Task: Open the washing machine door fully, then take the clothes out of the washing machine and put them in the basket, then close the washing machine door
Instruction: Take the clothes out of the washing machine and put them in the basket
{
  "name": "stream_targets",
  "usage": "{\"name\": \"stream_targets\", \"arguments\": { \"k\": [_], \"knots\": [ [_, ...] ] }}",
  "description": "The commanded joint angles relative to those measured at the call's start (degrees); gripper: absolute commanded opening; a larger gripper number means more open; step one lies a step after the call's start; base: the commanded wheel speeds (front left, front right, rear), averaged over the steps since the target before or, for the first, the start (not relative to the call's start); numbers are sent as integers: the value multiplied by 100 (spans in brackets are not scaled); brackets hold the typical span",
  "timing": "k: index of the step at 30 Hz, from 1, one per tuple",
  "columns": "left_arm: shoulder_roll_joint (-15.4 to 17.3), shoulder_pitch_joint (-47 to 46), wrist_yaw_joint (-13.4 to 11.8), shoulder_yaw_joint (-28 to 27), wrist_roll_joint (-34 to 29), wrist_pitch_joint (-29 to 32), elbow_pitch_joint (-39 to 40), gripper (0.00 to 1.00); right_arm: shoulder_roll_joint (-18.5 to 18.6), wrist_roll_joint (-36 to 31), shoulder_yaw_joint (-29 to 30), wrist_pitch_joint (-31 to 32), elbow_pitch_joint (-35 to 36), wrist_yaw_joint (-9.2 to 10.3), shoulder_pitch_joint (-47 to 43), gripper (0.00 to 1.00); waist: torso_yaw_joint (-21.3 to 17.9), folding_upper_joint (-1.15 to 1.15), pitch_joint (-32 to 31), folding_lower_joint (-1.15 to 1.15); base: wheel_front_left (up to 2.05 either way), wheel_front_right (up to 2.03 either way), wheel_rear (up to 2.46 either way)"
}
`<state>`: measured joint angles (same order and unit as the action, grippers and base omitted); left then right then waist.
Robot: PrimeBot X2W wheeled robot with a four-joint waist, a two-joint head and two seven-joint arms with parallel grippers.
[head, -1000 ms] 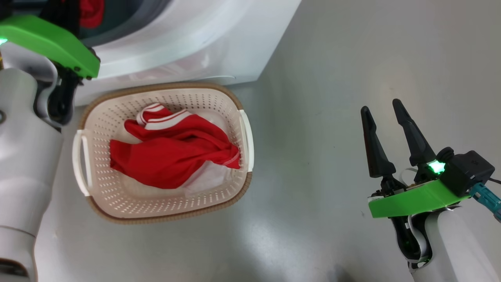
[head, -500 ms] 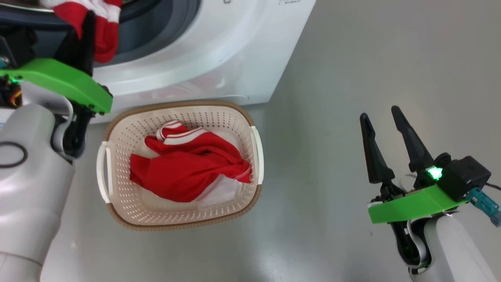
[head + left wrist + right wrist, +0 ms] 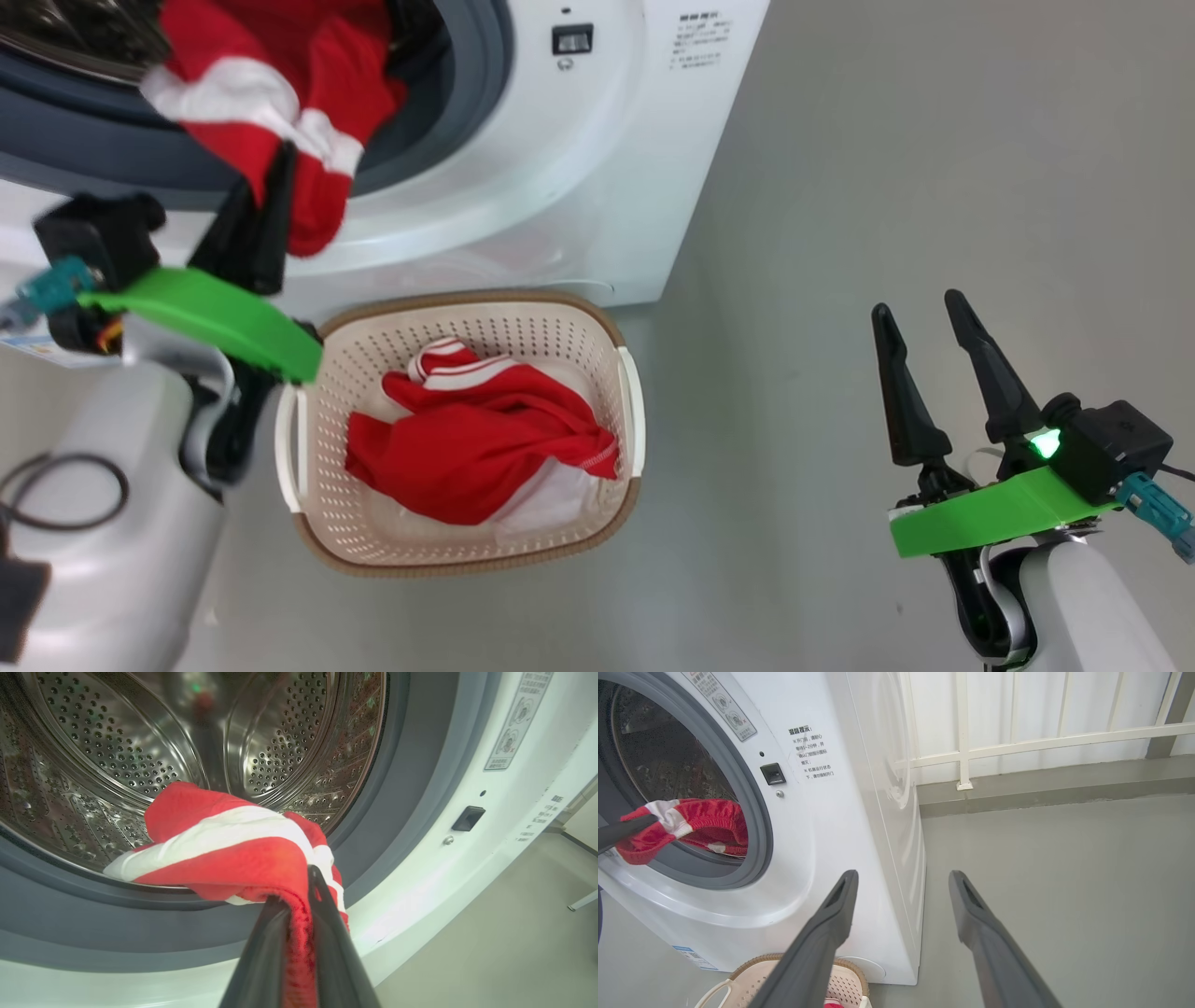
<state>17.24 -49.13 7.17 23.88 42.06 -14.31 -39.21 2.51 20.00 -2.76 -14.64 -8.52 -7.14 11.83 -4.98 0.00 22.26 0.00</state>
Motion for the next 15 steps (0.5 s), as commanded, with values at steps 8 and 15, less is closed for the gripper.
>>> {"name": "stream_targets", "arguments": {
  "k": [8,15],
  "knots": [
    [111,678,19,-465,-287,-68,607,0,37,-64,-87,-36,45,-35,-166,100,193,0,-424,0,0,0,0],
    [13,1250,-102,-896,-638,-68,1261,0,37,-57,-89,-36,-4,-35,-255,100,237,0,-670,0,0,0,0]
  ]
}}
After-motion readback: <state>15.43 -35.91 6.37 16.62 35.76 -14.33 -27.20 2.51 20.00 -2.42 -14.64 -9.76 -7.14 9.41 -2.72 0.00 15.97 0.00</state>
